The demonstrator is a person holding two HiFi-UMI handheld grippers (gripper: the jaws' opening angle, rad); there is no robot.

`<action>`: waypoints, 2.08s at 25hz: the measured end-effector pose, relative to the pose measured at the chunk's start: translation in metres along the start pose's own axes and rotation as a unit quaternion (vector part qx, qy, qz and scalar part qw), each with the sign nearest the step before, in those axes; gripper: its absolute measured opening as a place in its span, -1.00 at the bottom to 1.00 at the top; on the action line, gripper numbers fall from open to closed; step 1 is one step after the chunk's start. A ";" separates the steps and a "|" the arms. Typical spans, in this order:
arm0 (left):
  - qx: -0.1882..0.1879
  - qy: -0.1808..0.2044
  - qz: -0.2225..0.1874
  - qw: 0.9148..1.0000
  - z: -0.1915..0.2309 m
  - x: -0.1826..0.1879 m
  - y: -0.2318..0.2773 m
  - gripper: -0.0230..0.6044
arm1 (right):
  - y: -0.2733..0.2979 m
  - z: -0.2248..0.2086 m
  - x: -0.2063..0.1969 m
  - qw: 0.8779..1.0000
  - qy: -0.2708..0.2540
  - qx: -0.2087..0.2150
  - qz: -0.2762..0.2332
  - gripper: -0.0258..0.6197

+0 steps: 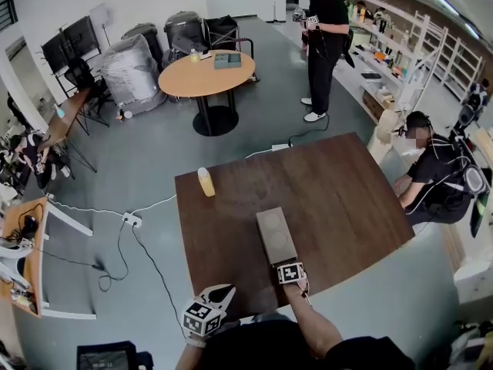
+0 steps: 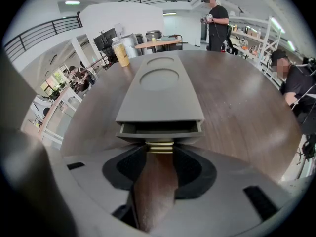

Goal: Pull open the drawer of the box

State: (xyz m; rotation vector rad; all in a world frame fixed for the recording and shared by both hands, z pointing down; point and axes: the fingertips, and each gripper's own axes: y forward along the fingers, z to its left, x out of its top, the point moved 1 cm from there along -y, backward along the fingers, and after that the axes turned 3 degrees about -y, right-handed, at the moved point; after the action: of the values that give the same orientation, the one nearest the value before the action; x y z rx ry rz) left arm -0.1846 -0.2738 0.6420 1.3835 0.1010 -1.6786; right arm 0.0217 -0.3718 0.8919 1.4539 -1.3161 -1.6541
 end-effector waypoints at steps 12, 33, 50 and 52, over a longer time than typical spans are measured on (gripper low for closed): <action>-0.037 0.012 0.019 0.999 -0.006 -0.002 0.016 -0.91 | -0.014 0.004 -0.042 1.000 0.009 0.007 0.024 -0.44; -0.076 0.009 0.038 0.996 -0.019 -0.007 0.033 -0.91 | -0.037 0.021 -0.108 0.998 0.023 0.051 0.024 -0.44; -0.068 0.001 0.046 0.997 -0.029 -0.013 0.035 -0.91 | -0.036 0.027 -0.112 0.996 0.023 0.082 -0.013 -0.44; -0.065 0.000 0.048 0.997 -0.034 -0.015 0.039 -0.91 | -0.036 0.020 -0.114 0.996 0.019 0.081 -0.015 -0.44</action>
State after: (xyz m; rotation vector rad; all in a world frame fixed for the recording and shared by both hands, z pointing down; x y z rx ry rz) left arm -0.1342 -0.2675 0.6605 1.2713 0.1388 -1.5645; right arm 0.0377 -0.2522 0.9020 1.5971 -1.4412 -1.5611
